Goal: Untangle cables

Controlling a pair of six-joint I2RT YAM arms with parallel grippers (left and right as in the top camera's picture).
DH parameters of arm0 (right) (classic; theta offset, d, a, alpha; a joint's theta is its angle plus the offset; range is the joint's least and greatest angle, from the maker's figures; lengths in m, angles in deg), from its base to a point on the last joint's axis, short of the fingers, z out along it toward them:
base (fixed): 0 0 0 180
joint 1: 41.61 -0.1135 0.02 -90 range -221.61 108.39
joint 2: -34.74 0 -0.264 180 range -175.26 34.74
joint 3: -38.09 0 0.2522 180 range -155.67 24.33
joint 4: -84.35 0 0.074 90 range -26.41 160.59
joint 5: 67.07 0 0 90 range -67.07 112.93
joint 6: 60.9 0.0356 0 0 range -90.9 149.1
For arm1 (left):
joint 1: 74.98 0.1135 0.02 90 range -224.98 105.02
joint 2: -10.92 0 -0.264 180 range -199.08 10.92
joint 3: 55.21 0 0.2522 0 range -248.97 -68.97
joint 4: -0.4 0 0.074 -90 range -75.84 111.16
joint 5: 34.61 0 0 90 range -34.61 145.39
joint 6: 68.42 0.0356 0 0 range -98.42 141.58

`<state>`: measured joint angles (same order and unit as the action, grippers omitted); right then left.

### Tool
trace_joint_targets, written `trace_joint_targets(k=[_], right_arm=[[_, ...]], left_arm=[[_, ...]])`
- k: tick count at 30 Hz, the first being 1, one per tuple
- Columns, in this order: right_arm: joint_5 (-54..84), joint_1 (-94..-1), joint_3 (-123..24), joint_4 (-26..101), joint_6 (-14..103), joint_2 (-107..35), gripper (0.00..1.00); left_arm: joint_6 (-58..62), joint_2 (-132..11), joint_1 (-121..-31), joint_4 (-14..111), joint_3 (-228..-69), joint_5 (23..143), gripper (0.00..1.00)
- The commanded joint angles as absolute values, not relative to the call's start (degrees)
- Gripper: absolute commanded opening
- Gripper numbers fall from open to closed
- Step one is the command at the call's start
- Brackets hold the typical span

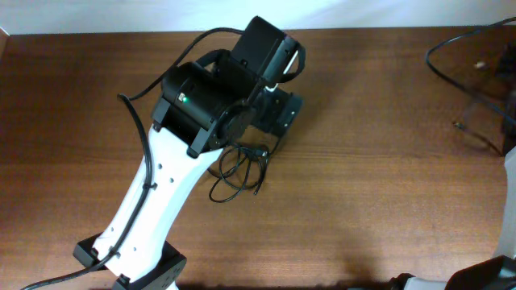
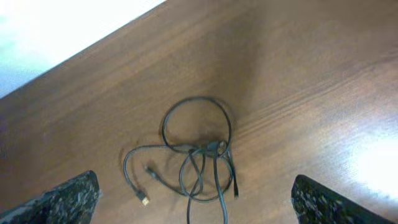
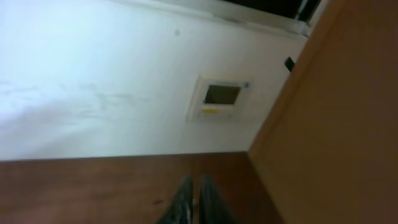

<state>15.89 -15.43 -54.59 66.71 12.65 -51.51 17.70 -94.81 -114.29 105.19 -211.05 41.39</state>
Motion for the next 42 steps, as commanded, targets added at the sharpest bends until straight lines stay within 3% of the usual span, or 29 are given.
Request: trace_joint_targets(k=[1,4,5,6,7,8,11,17,26,27,28,33,37,42], right_arm=[[12.7,-12.5,-55.8,60.7,13.5,-51.7,0.04],[12.0,-10.4,-55.8,59.6,13.5,-50.1,0.04],[12.0,-10.4,-55.8,58.8,13.6,-50.3,0.08],[12.0,-10.4,-55.8,57.4,18.2,-50.8,0.79],[11.9,-10.4,-55.8,55.8,22.3,-51.3,0.96],[10.9,-10.4,-55.8,53.7,25.9,-52.1,0.97],[8.9,-11.4,-55.7,46.1,41.1,-55.8,0.95],[16.4,-23.7,-55.7,45.6,44.6,-69.1,0.93],[18.3,-24.5,-55.7,44.9,46.1,-78.2,0.91],[18.7,-24.5,-55.7,45.0,46.1,-78.2,0.15],[19.0,-24.5,-55.7,45.3,46.1,-78.2,0.04],[17.1,-24.4,-56.9,53.9,40.8,-77.1,0.04],[18.2,-24.2,-76.8,55.3,26.6,-75.2,0.04],[20.1,-17.0,-78.4,67.8,25.5,-82.9,0.04]], left_arm=[[18.6,-93.5,-114.2,104.0,-211.3,42.3,0.99],[18.6,-93.5,-114.2,102.8,-211.3,42.5,0.99],[18.6,-93.5,-114.2,102.1,-211.3,42.5,0.99],[18.9,-93.5,-114.2,101.1,-211.3,42.2,0.99],[20.0,-93.5,-114.2,100.4,-211.3,42.1,0.99],[20.3,-93.5,-114.2,99.6,-211.3,42.1,0.99],[20.3,-93.5,-114.2,99.9,-211.3,42.1,0.99],[20.3,-93.5,-114.2,100.4,-211.3,42.1,0.99],[20.4,-93.5,-114.2,100.6,-211.3,40.5,0.99],[20.4,-93.5,-114.2,100.6,-211.3,40.5,0.99],[20.3,-93.5,-114.2,100.7,-211.2,40.5,0.99],[20.3,-93.5,-114.2,101.4,-211.2,40.0,0.99],[20.3,-93.5,-114.2,101.2,-211.2,35.2,0.99],[20.3,-93.5,-114.2,98.2,-211.3,34.9,0.99]])
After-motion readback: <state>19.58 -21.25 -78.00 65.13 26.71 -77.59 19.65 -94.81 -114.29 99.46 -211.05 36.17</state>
